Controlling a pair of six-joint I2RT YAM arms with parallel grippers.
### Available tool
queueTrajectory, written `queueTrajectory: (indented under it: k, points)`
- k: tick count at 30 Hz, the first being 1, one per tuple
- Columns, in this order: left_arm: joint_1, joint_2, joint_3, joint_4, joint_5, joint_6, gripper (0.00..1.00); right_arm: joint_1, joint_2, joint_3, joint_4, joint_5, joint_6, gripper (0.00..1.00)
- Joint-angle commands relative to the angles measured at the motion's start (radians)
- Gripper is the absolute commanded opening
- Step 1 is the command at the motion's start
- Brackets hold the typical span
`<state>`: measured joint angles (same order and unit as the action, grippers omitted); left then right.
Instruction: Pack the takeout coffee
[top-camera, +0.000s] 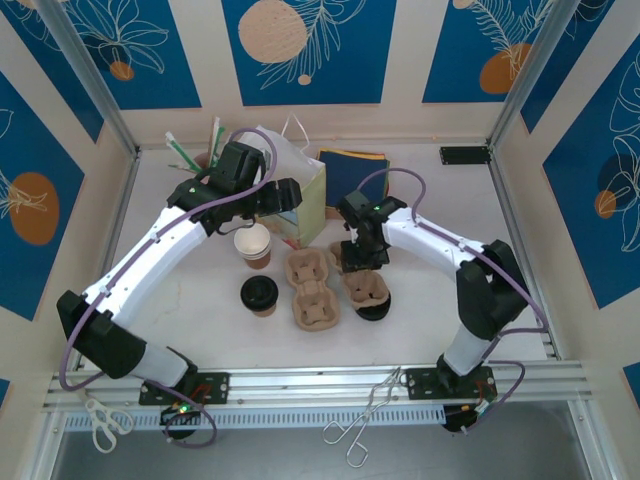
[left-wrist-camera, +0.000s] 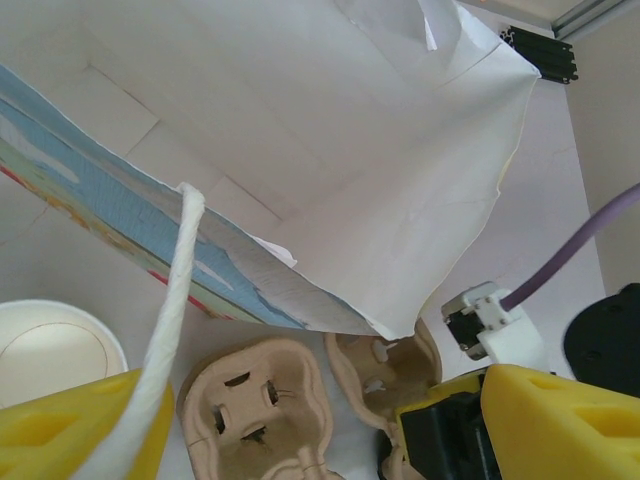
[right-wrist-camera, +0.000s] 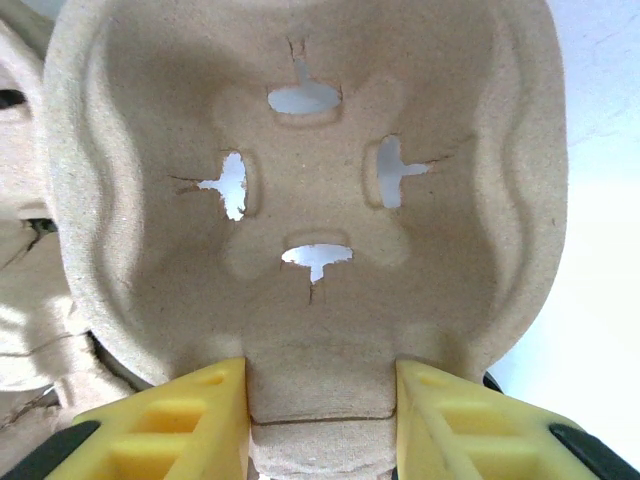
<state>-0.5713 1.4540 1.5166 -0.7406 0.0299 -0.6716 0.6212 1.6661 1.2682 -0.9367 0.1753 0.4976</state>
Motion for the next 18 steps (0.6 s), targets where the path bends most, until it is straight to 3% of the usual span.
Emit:
queueTrajectory:
  k: [1,18]
  points:
    - [0.01,-0.018,-0.001,0.001,0.016,0.014,0.8,-0.021,-0.058,0.034,-0.039,-0.022,-0.005,0.37]
    - [0.014,-0.03,-0.019,0.008,0.024,0.018,0.79,-0.175,-0.226,0.003,-0.044,0.012,0.001,0.36]
